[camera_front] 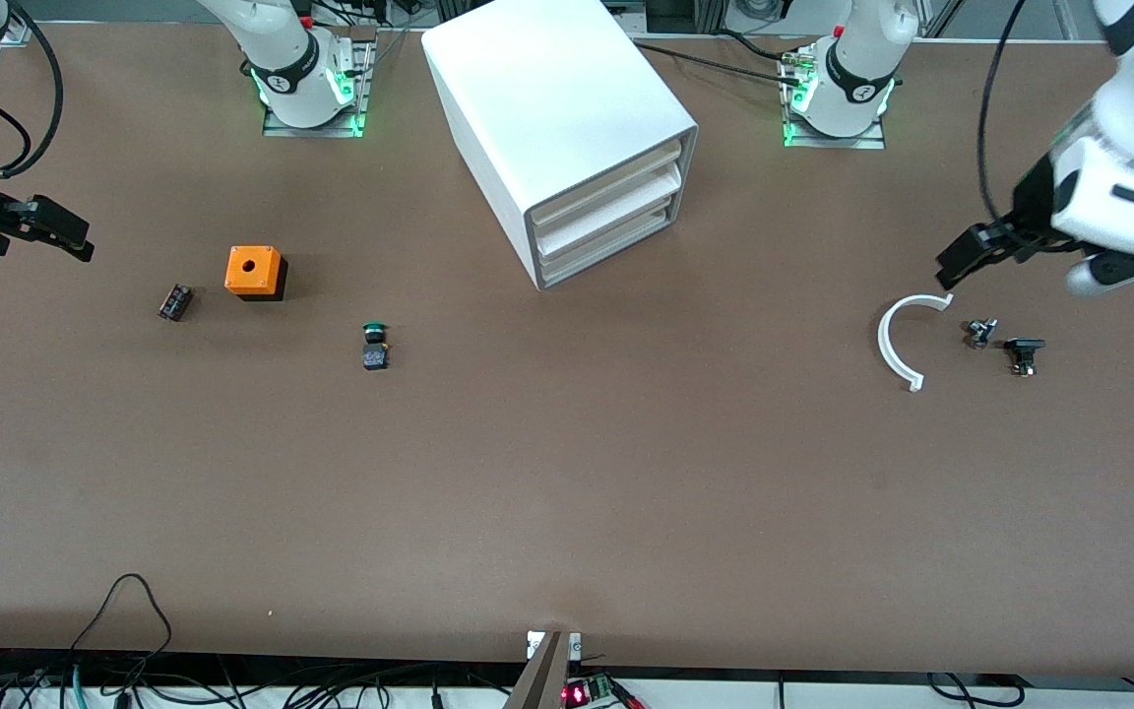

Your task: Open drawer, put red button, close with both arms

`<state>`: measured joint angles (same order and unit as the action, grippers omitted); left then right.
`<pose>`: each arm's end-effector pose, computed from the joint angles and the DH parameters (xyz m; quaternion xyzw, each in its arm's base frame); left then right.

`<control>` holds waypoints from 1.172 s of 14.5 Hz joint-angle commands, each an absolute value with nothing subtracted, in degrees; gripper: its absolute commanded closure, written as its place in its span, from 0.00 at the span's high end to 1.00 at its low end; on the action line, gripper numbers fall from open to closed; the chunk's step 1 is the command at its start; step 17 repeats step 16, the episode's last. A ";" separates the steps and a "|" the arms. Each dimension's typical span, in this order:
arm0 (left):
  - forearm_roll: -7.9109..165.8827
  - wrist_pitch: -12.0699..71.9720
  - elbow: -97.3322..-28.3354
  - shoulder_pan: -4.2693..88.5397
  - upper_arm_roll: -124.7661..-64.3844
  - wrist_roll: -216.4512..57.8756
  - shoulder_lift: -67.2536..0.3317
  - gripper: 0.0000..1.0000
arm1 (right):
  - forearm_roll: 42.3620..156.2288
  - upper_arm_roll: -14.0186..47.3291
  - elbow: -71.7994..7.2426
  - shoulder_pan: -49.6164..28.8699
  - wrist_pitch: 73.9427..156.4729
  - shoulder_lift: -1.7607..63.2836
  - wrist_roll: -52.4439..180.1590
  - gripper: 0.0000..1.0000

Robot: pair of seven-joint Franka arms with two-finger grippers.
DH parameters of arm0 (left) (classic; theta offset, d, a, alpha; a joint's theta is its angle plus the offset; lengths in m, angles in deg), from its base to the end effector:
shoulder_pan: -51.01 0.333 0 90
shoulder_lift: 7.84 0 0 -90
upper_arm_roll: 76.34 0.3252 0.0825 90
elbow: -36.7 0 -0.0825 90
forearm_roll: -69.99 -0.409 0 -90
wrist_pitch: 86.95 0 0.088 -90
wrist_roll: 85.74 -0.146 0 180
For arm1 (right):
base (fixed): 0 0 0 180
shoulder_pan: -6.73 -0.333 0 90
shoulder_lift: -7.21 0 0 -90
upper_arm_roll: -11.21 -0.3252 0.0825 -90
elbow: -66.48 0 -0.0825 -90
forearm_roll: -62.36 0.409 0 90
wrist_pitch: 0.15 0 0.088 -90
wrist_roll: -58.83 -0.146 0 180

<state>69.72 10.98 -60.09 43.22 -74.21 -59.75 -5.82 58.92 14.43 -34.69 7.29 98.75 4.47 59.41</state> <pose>0.5786 -0.0564 0.5682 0.9840 0.1762 0.0270 0.0059 0.5710 -0.0461 0.5383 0.9993 -0.0234 0.0030 0.0285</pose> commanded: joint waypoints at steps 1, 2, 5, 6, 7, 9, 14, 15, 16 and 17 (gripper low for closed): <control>67.97 8.33 -59.19 42.66 -70.80 -66.39 -5.03 1.00 | 59.90 14.46 -33.19 7.25 97.41 5.01 59.97 1.00; 67.89 8.06 -59.45 42.75 -70.80 -66.66 -5.20 1.00 | 59.90 14.46 -33.19 7.25 96.97 5.01 59.88 1.00; 67.89 6.92 -58.58 42.66 -70.89 -66.75 -5.73 1.00 | 59.90 14.46 -33.19 7.25 96.36 5.01 59.79 1.00; 67.88 6.83 -58.40 42.66 -70.98 -66.75 -5.90 1.00 | 59.90 14.46 -33.19 7.25 96.35 5.01 59.71 1.00; 67.88 6.83 -58.31 42.57 -70.98 -66.75 -5.91 1.00 | 59.90 14.46 -33.19 7.25 96.27 4.93 59.70 1.00; 67.88 6.22 -58.31 42.57 -71.06 -66.75 -5.91 1.00 | 59.90 14.46 -33.28 7.25 96.27 4.93 59.79 1.00; 67.88 5.69 -58.31 42.48 -71.50 -66.75 -6.08 1.00 | 59.90 14.46 -33.28 7.25 95.04 4.84 59.70 1.00; 68.15 5.69 -58.22 42.57 -70.98 -66.75 -6.08 1.00 | 59.81 14.46 -33.28 7.25 95.04 4.84 59.70 1.00; 68.15 5.69 -58.22 42.57 -70.98 -66.75 -6.17 1.00 | 59.90 14.46 -33.28 7.25 95.04 4.84 59.70 1.00; 68.15 5.69 -58.22 42.57 -70.98 -66.75 -6.17 1.00 | 59.90 14.46 -33.28 7.25 95.04 4.84 59.70 1.00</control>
